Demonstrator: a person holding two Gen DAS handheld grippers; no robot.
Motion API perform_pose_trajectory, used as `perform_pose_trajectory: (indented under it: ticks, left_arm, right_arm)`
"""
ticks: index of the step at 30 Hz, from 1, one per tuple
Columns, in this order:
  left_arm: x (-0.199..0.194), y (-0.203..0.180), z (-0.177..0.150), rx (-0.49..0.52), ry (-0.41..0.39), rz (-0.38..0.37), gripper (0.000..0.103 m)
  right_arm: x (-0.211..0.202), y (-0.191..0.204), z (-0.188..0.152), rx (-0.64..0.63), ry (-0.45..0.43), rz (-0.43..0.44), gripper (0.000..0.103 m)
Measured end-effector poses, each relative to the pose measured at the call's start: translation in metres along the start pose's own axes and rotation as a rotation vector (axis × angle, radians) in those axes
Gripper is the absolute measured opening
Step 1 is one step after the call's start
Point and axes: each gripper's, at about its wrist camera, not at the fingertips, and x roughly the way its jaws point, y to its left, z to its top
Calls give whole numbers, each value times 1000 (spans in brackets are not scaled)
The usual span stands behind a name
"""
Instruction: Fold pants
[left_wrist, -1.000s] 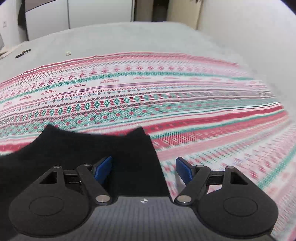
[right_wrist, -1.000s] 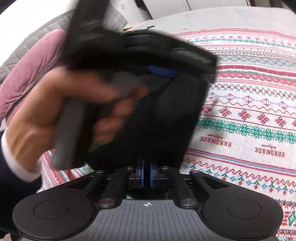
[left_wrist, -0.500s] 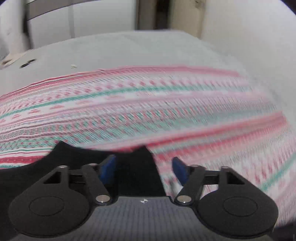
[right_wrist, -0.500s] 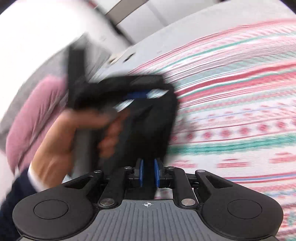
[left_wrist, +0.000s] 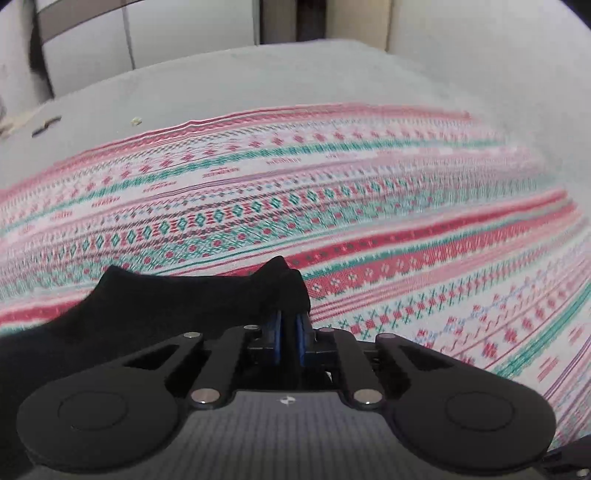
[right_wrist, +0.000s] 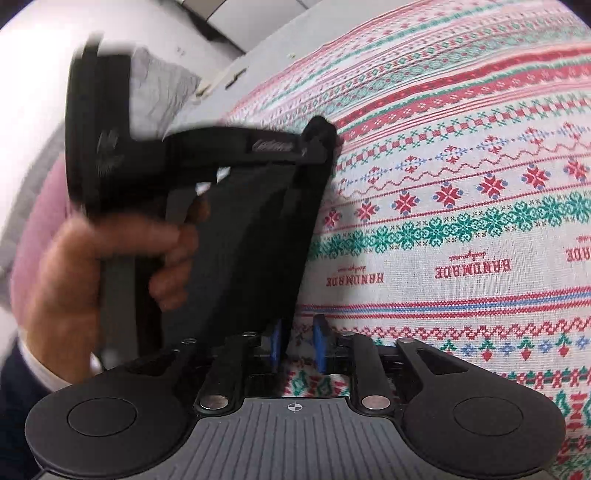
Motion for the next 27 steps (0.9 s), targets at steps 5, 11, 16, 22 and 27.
perform_pose_trajectory:
  ticks: [5, 11, 16, 22, 27]
  left_arm:
    - [-24, 29, 6, -101, -82, -24, 38]
    - [-45, 68, 8, -232, -146, -16, 38]
    - [-54, 66, 19, -274, -156, -22, 38]
    - [-66, 11, 62, -218, -221, -86, 37]
    - [-54, -60, 90, -239, -223, -199, 37]
  right_arm:
    - [1, -4, 3, 58, -37, 84, 68]
    - [19, 20, -10, -34, -62, 63, 65]
    - [15, 52, -19, -125, -132, 69, 14]
    - [-31, 52, -10, -108, -233, 54, 11]
    - [-108, 13, 0, -59, -383, 33, 11]
